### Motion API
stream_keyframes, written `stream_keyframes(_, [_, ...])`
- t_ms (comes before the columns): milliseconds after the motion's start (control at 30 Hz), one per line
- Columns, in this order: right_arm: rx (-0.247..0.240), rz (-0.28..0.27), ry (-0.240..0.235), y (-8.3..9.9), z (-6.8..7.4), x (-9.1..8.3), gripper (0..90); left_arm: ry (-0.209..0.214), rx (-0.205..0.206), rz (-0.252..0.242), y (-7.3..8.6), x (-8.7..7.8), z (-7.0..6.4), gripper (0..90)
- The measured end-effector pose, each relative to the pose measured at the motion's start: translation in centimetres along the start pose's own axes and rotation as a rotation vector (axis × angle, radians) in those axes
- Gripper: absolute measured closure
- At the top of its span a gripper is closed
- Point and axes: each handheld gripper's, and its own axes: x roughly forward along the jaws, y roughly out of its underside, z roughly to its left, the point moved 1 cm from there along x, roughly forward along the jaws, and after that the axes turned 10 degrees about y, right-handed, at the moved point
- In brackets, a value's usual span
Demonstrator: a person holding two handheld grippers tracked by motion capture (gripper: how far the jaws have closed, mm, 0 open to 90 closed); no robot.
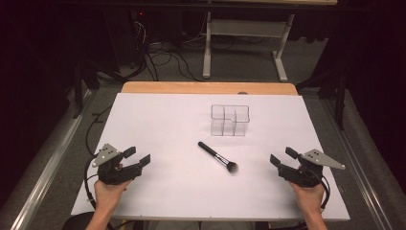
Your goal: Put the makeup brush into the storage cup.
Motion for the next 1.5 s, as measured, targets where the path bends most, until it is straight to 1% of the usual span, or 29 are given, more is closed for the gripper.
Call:
stream_keyframes(100, [-0.001,0.0,-0.003,0.0,0.09,-0.01,31.3,-0.001,-0.001,-0.003,0.07,-0.11,-0.07,30.7])
stream_keyframes(133, [-0.003,0.002,-0.001,0.01,0.13,0.05,31.3,0.0,-0.005,-0.01,0.07,-0.21,-0.03,30.6])
stream_keyframes(200, [-0.001,0.013,0.0,0.01,0.13,0.15,31.3,-0.001,-0.003,0.0,0.05,-0.13,0.07,30.6])
stream_keyframes(267, [-0.004,0.013,0.002,0.02,0.14,0.21,31.3,0.003,-0.004,0.0,0.01,-0.04,0.06,30.6])
stream_keyframes(367, [-0.004,0.016,-0.002,0.05,0.2,0.07,31.3,0.005,0.008,0.018,0.08,0.16,-0.12,30.8])
stream_keyframes(433, [-0.004,0.015,-0.002,0.05,0.21,0.07,31.2,0.006,0.011,0.018,0.09,0.16,-0.17,30.8])
stream_keyframes(467, [-0.005,0.013,0.019,0.01,0.17,0.12,30.9,0.005,0.014,0.015,0.09,0.14,-0.21,30.8])
stream_keyframes(533, [0.018,0.016,0.041,-0.01,0.07,0.15,30.6,0.002,0.014,0.018,0.1,0.11,-0.17,30.7])
stream_keyframes(700, [0.026,0.013,0.049,-0.04,-0.07,0.06,30.2,0.0,0.019,0.017,0.11,0.01,-0.19,30.6])
stream_keyframes(800, [0.023,0.005,0.043,-0.03,0.02,-0.09,30.0,0.003,0.012,0.011,0.07,0.04,-0.15,30.6])
stream_keyframes(933, [0.035,0.014,0.044,-0.02,0.01,0.06,29.4,0.005,0.013,0.017,0.04,0.08,-0.04,30.4])
stream_keyframes(1067, [0.026,0.01,0.042,-0.04,0.1,-0.06,29.3,0.007,0.013,0.01,0.06,-0.05,-0.1,30.5])
stream_keyframes(1200, [0.032,0.004,0.038,-0.03,0.12,-0.22,29.3,0.006,0.009,0.009,0.02,0.0,-0.02,30.4])
stream_keyframes(1333, [0.021,0.009,0.032,-0.05,0.09,-0.08,29.2,0.007,0.013,0.016,0.03,0.06,-0.1,30.4])
stream_keyframes(1400, [0.023,0.004,0.032,-0.09,0.21,-0.16,29.1,0.006,0.014,0.015,0.05,0.03,-0.13,30.4])
stream_keyframes(1500, [0.014,-0.005,0.024,-0.18,0.35,-0.25,29.0,0.005,0.005,0.01,0.06,-0.03,0.03,30.4])
